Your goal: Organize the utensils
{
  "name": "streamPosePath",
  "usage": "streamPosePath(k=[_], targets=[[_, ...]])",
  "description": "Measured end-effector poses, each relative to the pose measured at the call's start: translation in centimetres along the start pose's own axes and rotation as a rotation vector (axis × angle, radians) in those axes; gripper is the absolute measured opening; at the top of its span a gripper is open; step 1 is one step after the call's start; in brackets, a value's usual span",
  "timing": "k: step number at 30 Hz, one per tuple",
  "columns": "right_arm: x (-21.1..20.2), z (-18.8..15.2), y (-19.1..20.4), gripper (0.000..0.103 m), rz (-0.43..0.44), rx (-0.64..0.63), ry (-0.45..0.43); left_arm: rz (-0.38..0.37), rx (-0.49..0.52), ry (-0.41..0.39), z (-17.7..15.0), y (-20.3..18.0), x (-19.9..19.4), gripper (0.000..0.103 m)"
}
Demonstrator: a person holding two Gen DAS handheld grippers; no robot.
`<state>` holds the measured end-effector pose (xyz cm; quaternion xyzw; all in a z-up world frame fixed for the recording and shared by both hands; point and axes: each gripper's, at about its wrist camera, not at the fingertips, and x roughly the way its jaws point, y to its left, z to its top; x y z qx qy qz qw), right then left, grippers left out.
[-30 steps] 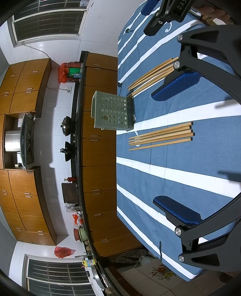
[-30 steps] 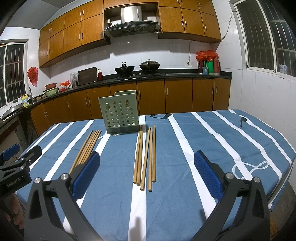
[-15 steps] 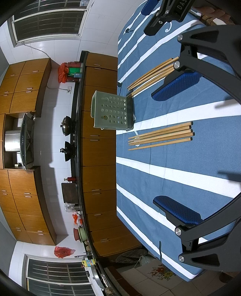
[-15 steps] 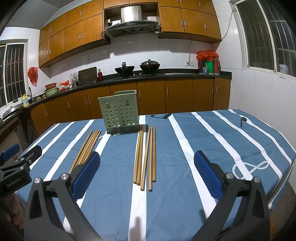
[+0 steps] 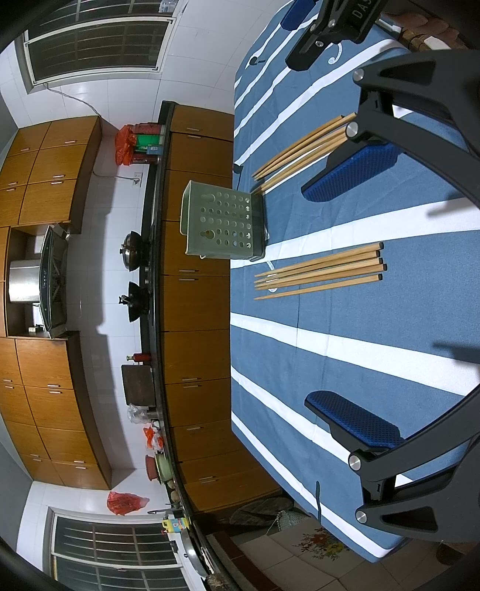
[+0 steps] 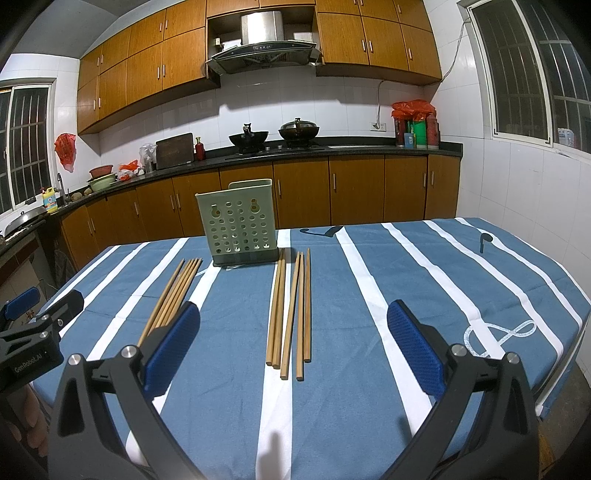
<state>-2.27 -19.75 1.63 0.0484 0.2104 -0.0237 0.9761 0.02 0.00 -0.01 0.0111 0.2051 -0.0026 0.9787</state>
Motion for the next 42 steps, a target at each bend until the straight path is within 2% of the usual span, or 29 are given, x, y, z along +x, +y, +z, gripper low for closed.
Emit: streamPosePath(k=[25, 35, 38, 42], targets=[[0.5, -0.1, -0.1, 0.099, -0.007, 0.004, 0.013, 0.007, -0.002, 0.013, 0.0, -0.5, -0.2, 0.101], [1.7, -0.1, -0.6, 0.099, -0.029, 0.0, 0.039, 0.022, 0.008, 0.068, -0.3, 0.2, 1.9, 0.101], [3.4, 0.4, -1.3, 0.099, -0.054, 0.001, 0.086, 0.028, 0.001, 0.113, 0.0, 0.9, 3.2, 0.101], [7.3, 0.9, -3.1, 0.098, -0.075, 0.051, 0.217, 0.054, -0.002, 0.165, 0.5, 1.9, 5.1, 0.101]])
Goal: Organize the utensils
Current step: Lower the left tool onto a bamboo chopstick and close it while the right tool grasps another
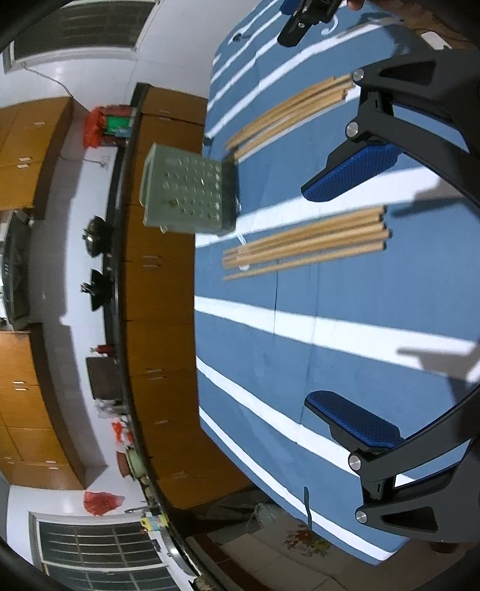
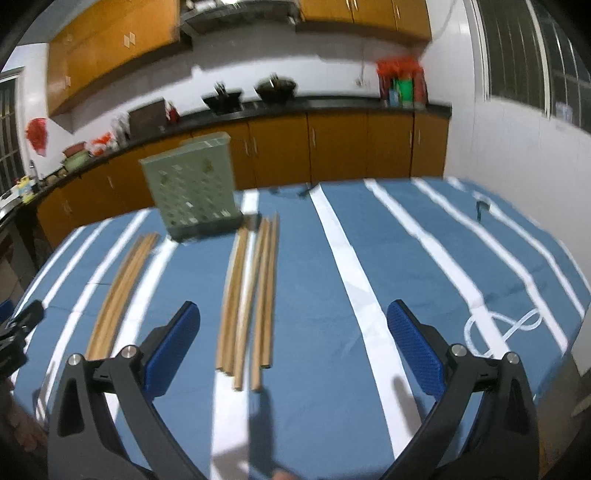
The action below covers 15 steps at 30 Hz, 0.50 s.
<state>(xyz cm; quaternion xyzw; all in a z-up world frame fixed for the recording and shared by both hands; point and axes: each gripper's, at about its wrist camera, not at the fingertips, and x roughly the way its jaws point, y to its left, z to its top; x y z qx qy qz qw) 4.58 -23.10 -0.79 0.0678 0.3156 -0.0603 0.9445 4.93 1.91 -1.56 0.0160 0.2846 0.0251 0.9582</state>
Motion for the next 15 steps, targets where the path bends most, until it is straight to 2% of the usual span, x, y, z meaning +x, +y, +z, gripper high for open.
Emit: streamPosePath(k=[1, 2, 3, 4, 5, 6, 7, 9, 12, 15], targets=[[0.8, 0.2, -0.2, 0.09, 0.0, 0.005, 0.026, 0.007, 0.002, 0.007, 0.1, 0.3, 0.4, 0.099], [1.6, 0.4, -0.2, 0.075, 0.0, 0.004, 0.05, 0.016, 0.008, 0.02, 0.3, 0.5, 0.9, 0.093], [2.6, 0.6, -0.2, 0.067, 0.001, -0.002, 0.082, 0.019, 0.013, 0.035, 0.5, 0.6, 1.4, 0.086], [3.6, 0.8, -0.2, 0.055, 0.009, -0.003, 0.11, 0.015, 0.016, 0.061, 0.6, 0.9, 2.1, 0.082], [4.4, 0.9, -0.2, 0.044, 0.022, 0.0, 0.138, 0.005, 0.011, 0.086, 0.6, 1.0, 2.7, 0.074], [5.1, 1.0, -0.1, 0.041, 0.036, 0.004, 0.159, -0.007, 0.005, 0.106, 0.8, 1.0, 3.3, 0.068], [5.7, 1.1, 0.0, 0.037, 0.049, 0.006, 0.177, -0.024, -0.005, 0.126, 0.8, 1.2, 3.8, 0.065], [6.7, 1.2, 0.5, 0.035, 0.069, -0.004, 0.203, -0.066, -0.025, 0.167, 0.6, 1.4, 4.6, 0.055], [7.9, 1.4, 1.2, 0.03, 0.081, -0.031, 0.231, -0.102, -0.025, 0.205, 0.5, 1.1, 5.4, 0.047], [9.5, 1.3, 1.7, 0.02, 0.084, -0.057, 0.282, -0.131, -0.011, 0.241, 0.5, 0.6, 6.2, 0.039]])
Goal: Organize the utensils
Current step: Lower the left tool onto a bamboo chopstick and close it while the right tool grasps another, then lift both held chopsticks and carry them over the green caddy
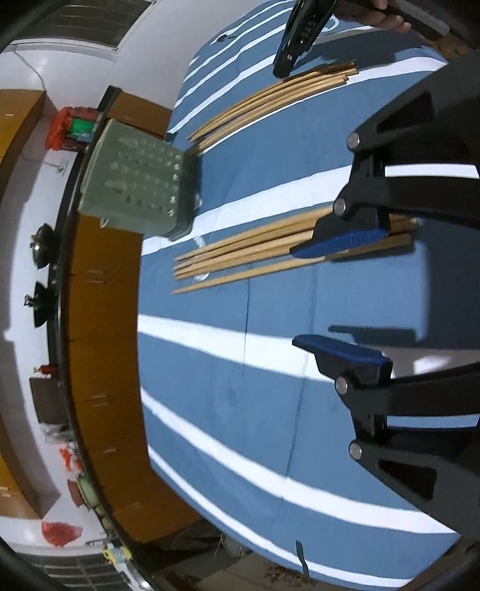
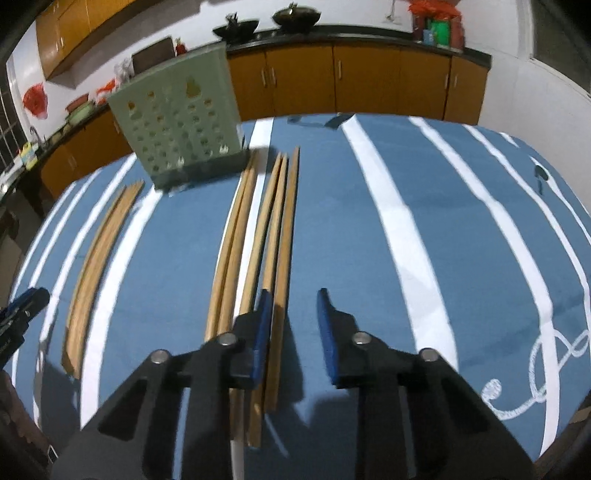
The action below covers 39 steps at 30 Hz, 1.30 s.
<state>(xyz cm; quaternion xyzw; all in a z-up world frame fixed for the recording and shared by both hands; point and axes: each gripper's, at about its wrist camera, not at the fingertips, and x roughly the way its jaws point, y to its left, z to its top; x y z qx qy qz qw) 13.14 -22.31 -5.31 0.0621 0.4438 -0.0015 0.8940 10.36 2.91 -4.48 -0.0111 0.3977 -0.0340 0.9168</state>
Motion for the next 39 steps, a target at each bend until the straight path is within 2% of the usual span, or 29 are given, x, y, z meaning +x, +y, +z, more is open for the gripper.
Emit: streamPosePath(k=[5, 9, 16, 21, 33, 39], targets=[[0.3, -0.1, 0.1, 0.009, -0.014, -0.021, 0.009, -0.033, 0.018, 0.042, 0.1, -0.6, 1.2, 0.03], [0.2, 0.1, -0.7, 0.008, -0.033, -0.006, 0.005, -0.042, 0.023, 0.069, 0.2, -0.8, 1.9, 0.023], [0.3, 0.5, -1.1, 0.008, -0.039, -0.003, 0.002, -0.052, 0.039, 0.091, 0.2, -1.1, 2.6, 0.019], [0.2, 0.4, -1.1, 0.01, -0.032, -0.004, 0.002, -0.036, 0.058, 0.102, 0.3, -1.5, 3.2, 0.009], [1.8, 2.5, -1.9, 0.008, -0.07, -0.005, -0.014, 0.035, 0.03, 0.097, 3.0, 0.9, 5.6, 0.008], [2.2, 2.8, -2.4, 0.008, -0.081, -0.001, -0.031, 0.046, 0.039, 0.073, 2.9, 1.1, 5.7, 0.008]])
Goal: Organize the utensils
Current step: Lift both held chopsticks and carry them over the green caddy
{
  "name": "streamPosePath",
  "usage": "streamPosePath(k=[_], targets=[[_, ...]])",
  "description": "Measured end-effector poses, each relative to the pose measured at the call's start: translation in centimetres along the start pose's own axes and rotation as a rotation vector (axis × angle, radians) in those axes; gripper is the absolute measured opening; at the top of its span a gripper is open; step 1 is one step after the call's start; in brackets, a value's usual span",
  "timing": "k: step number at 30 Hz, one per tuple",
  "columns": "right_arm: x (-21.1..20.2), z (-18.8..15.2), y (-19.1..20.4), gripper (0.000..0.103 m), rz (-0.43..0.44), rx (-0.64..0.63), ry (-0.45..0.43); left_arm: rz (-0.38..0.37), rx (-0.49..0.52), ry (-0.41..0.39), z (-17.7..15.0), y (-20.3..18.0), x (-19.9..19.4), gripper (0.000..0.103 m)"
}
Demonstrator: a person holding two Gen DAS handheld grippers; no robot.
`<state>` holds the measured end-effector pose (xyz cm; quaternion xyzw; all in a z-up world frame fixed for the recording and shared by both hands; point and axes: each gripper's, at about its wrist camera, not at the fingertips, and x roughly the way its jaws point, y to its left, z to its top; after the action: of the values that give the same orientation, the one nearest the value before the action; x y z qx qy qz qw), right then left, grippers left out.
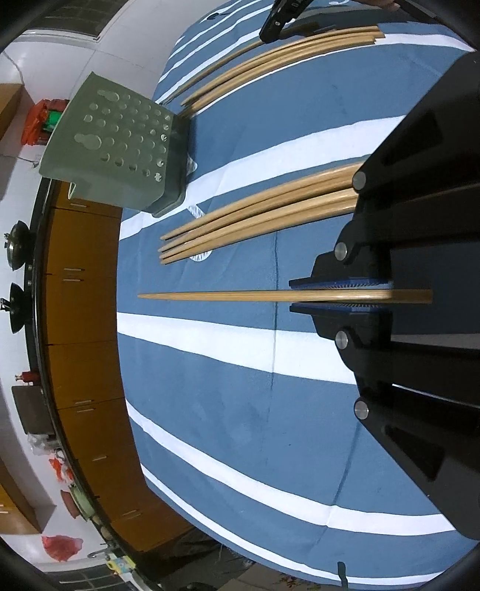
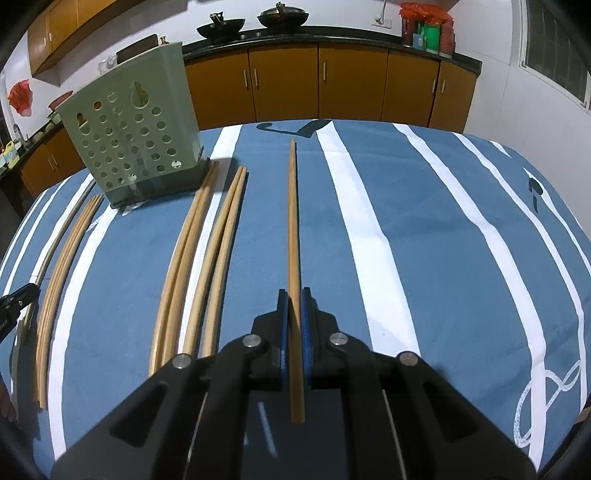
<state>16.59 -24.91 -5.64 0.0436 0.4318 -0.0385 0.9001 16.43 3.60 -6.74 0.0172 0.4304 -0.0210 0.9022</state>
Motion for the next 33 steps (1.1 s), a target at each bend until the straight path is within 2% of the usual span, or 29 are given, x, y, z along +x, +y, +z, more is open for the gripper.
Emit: streamPosePath(k=[10, 13, 17, 22, 33], targets=[[-1.2, 0.0, -0.2, 0.008, 0.002, -0.007, -0.033, -0.01, -0.001, 0.0, 0.1, 0.0, -0.7, 0.008], [-3.8, 1.3, -0.5, 0.008, 0.001, -0.009, -0.11, -0.01, -0.007, -0.055, 1.1, 0.4, -2.5, 0.008], [-8.0, 3.7, -1.0, 0.008, 0.015, -0.003, -0.236, -0.011, -0.033, -0.175, 3.4, 1.3, -6.2, 0.008], [-11.1, 5.4, -1.2, 0.008, 0.026, 0.001, -0.338, -0.01, -0.061, -0.291, 5.9, 2.1, -9.6, 0.008], [-13.1, 6.8, -1.2, 0.008, 0.056, 0.018, -0.398, -0.018, -0.072, -0.365, 8.1, 2.3, -11.4, 0.008]])
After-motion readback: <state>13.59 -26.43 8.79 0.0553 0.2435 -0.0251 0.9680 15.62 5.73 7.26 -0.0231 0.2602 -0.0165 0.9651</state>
